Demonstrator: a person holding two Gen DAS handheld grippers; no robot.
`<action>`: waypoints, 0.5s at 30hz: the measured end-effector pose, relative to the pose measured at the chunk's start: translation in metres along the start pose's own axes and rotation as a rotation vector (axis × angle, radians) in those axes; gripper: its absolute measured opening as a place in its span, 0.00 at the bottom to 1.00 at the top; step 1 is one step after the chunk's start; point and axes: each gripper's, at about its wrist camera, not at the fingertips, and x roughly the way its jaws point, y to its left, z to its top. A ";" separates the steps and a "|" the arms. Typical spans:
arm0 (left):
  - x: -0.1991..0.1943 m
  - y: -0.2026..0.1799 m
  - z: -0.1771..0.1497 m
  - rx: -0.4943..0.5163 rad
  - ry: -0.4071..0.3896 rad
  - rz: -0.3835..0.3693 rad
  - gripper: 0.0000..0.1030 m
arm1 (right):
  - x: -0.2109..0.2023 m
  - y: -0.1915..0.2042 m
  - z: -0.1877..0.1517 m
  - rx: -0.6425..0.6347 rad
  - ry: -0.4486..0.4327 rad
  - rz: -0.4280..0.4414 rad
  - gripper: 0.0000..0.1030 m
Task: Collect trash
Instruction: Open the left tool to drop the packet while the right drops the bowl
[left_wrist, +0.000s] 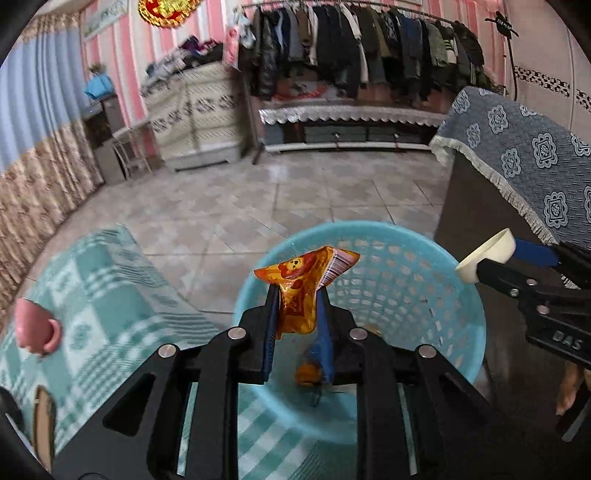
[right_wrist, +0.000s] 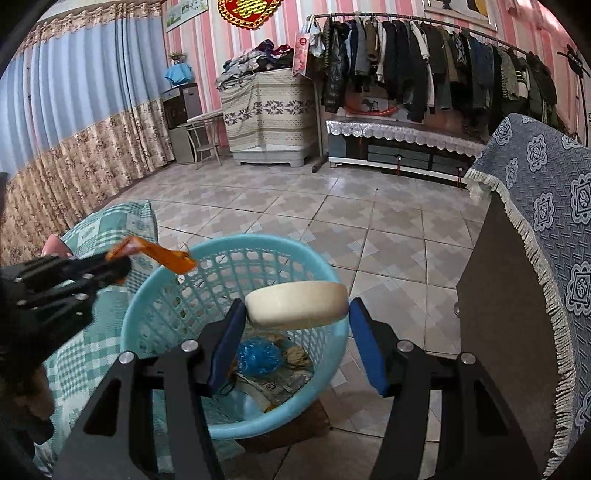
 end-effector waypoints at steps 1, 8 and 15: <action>0.008 0.000 0.002 0.000 0.011 -0.011 0.20 | 0.000 -0.001 0.000 0.002 0.001 0.000 0.56; 0.019 0.001 0.008 -0.018 0.015 -0.008 0.64 | 0.007 -0.006 -0.002 0.019 0.012 0.004 0.56; 0.004 0.014 0.016 -0.043 -0.029 0.045 0.77 | 0.014 -0.004 -0.007 0.017 0.026 0.010 0.56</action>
